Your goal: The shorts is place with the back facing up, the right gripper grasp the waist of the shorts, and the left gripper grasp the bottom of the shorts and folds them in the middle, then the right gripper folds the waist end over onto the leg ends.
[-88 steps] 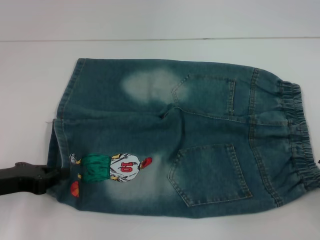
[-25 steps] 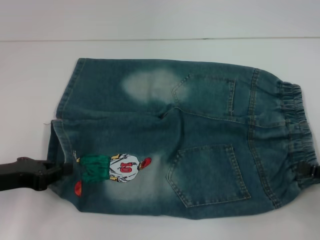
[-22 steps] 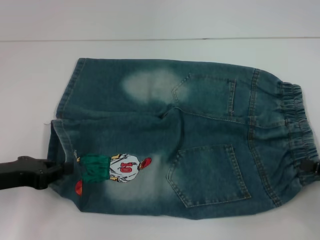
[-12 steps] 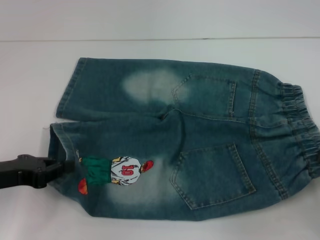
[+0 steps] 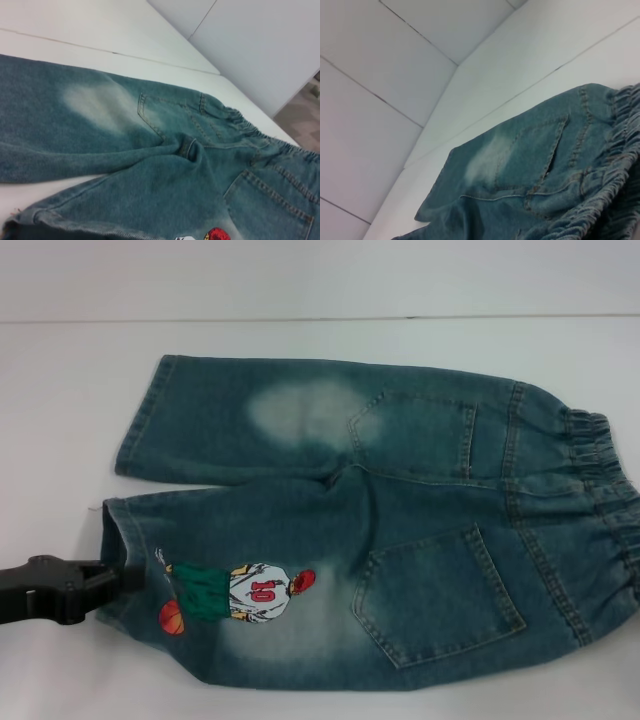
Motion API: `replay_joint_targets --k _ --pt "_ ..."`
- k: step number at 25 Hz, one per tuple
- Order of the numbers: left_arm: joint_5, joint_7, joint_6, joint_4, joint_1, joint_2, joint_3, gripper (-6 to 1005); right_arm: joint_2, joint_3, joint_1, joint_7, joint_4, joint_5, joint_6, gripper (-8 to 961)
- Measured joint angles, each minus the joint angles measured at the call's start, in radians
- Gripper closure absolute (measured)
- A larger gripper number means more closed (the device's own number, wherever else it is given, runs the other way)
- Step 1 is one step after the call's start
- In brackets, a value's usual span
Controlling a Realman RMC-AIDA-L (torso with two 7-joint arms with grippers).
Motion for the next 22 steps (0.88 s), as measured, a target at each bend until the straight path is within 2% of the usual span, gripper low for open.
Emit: replay_joint_targets --k 13,22 --pt "-0.003 0.002 0.04 0.013 0.003 0.0 -0.014 950 -0.006 0.008 -0.023 0.003 0.0 -0.001 -0.002 907" --pt "-0.01 0.006 0.041 0.014 -0.003 -0.001 -0.014 950 -0.008 0.009 -0.014 0.005 0.0 0.003 -0.004 905"
